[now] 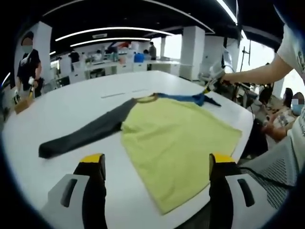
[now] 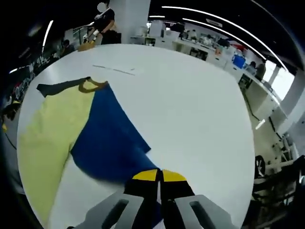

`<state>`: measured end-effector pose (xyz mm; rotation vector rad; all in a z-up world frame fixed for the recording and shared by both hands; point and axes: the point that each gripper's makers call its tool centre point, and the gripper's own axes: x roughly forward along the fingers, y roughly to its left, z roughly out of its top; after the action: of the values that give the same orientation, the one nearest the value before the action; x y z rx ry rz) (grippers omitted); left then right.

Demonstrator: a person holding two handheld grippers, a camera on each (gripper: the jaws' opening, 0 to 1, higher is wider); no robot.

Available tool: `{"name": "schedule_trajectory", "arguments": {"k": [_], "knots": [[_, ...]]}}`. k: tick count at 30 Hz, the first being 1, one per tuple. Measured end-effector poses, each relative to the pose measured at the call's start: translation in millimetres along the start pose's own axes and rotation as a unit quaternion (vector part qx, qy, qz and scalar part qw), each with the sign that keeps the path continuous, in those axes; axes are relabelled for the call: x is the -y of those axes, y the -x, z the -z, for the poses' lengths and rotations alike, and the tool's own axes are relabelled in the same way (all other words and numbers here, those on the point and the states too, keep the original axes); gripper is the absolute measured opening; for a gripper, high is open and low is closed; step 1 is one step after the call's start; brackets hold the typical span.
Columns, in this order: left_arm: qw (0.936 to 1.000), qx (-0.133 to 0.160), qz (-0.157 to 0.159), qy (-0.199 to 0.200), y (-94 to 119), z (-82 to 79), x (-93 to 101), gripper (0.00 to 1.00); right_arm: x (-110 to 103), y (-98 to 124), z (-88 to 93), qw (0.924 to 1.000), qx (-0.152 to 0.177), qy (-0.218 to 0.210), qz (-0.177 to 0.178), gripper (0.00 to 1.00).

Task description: Fold the garment on the visible template until the final outline fits inside the template.

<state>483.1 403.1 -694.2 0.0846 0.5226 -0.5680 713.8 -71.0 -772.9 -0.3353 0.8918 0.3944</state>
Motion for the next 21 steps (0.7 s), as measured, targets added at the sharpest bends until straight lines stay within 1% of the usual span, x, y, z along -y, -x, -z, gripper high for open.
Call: {"name": "schedule_trajectory", "arguments": {"k": [2,4,5,7,9,11,12,13,14,15,19,20,21], "knots": [[1.0,-0.001,-0.001,0.001,0,0.3,-0.1,0.86,2,-1,-2.0,1.0,-0.005,0.002,-0.001,0.0],[1.0,-0.003,-0.002,0.001,0,0.4,-0.2,0.86,2,-8,4.1,1.0,-0.009,0.003,0.0,0.0],[1.0,-0.003,-0.002,0.001,0,0.2,-0.1,0.86,0,-4,3.3,0.9999,-0.012,0.003,0.002,0.0],[1.0,-0.004,-0.004,0.001,0,-0.1,0.5,0.86,-1,-3,6.2,0.9999,-0.011,-0.004,0.008,0.0],[1.0,-0.005,-0.004,0.0,0,0.1,-0.1,0.86,-1,-5,4.0,0.9998,0.003,-0.017,0.008,0.0],[1.0,-0.004,-0.004,0.001,0,-0.2,-0.3,0.86,2,-5,6.4,0.9995,0.012,-0.028,0.012,0.0],[1.0,-0.004,-0.004,0.001,0,-0.5,0.0,0.86,5,-4,3.9,0.9982,0.028,-0.05,0.016,0.0],[1.0,-0.004,-0.004,-0.001,-1,-0.7,0.2,0.86,3,-2,1.6,0.9968,0.039,-0.069,0.015,0.0],[1.0,-0.004,-0.003,-0.002,-1,-1.4,0.5,0.86,2,2,-1.8,0.995,0.056,-0.081,0.01,0.0],[1.0,-0.003,-0.003,-0.002,-1,-1.9,0.8,0.86,2,1,0.2,0.9941,0.065,-0.087,0.009,0.02],[1.0,-0.001,0.0,-0.004,-1,-2.9,1.4,0.86,-1,10,5.2,0.9941,0.072,-0.081,0.0,0.22],[1.0,-0.001,0.001,-0.004,-1,-2.8,1.5,0.86,-2,13,5.2,0.9941,0.076,-0.078,-0.003,0.24],[1.0,-0.001,0.002,-0.005,-2,-3.0,1.7,0.86,-8,19,5.4,0.994,0.079,-0.076,-0.006,0.27]]}}
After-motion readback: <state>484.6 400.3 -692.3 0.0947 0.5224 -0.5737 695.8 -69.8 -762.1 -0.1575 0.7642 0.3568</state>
